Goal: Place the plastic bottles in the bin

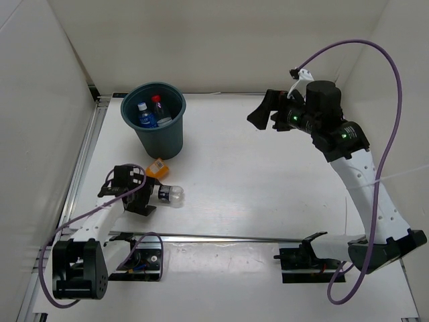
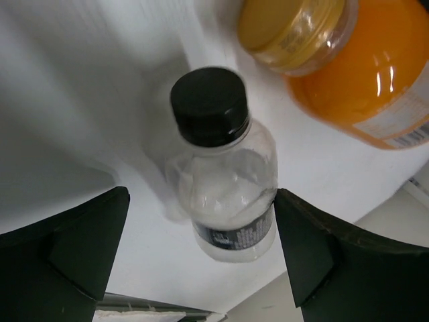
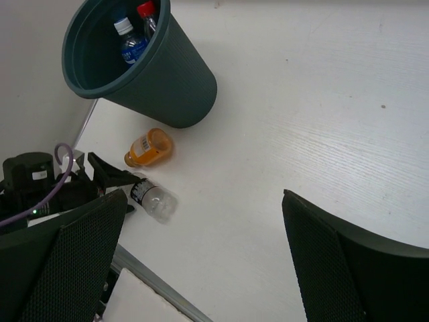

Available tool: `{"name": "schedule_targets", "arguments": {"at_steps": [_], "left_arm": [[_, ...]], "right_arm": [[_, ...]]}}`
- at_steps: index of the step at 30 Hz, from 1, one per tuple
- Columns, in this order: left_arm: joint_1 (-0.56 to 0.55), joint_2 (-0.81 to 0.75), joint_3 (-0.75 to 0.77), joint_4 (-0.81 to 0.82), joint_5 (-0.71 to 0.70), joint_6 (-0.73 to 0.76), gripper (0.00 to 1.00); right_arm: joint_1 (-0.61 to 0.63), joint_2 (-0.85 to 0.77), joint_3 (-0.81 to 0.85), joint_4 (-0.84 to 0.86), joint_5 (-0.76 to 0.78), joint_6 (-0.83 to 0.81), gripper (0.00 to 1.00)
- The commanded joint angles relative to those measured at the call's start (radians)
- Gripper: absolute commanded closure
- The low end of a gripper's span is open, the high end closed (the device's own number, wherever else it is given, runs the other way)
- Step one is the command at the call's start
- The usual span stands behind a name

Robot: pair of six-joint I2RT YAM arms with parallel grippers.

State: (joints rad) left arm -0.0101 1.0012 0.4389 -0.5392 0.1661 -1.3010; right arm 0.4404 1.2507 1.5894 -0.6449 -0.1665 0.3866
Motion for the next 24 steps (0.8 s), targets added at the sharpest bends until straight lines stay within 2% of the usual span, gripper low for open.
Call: {"name": "schedule_targets", "arguments": {"at_steps": [1,9,13,18,21,22,24], "left_arm": [[-0.013,0.063,0.056,0.007,-0.057,0.043,0.00],[-0.062,0.238,0.144,0.016,-0.069,0.062,0.00],[-0.071,0.247,0.153,0.016,-0.069,0.062,0.10],[-0.071,0.160,0.106,0.016,-0.082,0.049,0.32],[-0.071,0.097,0.055,0.016,-0.091,0.039,0.33],[-0.071,0.076,0.043,0.016,-0.091,0.039,0.44],[-0.071,0.056,0.011,0.016,-0.080,0.039,0.53]], "right_arm": [[-0.020,-0.010,0.044,-0.016,-0.031,-0.038,0.00],[-0.061,-0.065,0.000,-0.036,-0.041,-0.038,0.00],[-0.083,-0.085,-0.032,-0.036,-0.041,-0.038,0.00],[-0.092,-0.094,-0.051,-0.036,-0.053,-0.028,0.00],[-0.092,-0.085,-0.051,-0.036,-0.053,-0.019,0.00],[-0.092,-0.085,-0.051,-0.036,-0.053,-0.018,0.00],[-0.092,-0.074,-0.051,-0.036,-0.064,-0.018,0.00]]}}
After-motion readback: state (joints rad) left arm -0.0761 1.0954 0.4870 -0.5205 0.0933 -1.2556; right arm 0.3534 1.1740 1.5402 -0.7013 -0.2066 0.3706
